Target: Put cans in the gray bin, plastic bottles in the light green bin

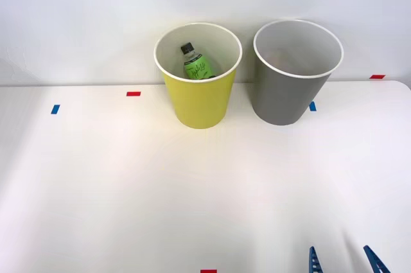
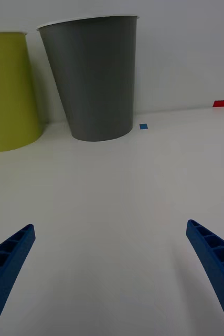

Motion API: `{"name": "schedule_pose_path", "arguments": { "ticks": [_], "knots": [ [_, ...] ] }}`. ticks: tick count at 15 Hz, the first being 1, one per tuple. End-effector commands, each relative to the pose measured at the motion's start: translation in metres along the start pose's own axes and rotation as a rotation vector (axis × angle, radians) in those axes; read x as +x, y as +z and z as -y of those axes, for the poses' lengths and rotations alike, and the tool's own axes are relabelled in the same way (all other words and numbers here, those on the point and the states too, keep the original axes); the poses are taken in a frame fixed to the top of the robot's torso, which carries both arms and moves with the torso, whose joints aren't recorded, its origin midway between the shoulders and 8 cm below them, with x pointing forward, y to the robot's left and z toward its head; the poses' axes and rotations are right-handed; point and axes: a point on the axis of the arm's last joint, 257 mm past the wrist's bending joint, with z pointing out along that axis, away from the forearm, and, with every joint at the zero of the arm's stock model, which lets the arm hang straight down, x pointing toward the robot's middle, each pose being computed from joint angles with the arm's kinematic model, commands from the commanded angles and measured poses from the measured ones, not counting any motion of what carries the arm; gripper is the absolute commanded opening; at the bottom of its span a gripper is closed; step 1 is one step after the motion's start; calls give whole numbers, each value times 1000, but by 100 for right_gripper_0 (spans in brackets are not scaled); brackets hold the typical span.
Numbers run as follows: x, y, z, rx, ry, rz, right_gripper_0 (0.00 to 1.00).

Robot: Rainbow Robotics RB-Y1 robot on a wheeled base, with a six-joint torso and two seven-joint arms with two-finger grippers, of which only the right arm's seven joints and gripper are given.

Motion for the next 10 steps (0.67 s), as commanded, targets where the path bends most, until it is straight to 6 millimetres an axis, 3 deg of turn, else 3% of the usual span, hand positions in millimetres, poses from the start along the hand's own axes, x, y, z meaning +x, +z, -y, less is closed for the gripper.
{"name": "schedule_pose_path", "arguments": {
  "ticks": [1,10],
  "knots": [
    [0,0,0,0,0,0,100],
    [0,0,0,0,0,0,100]
  ]
}}
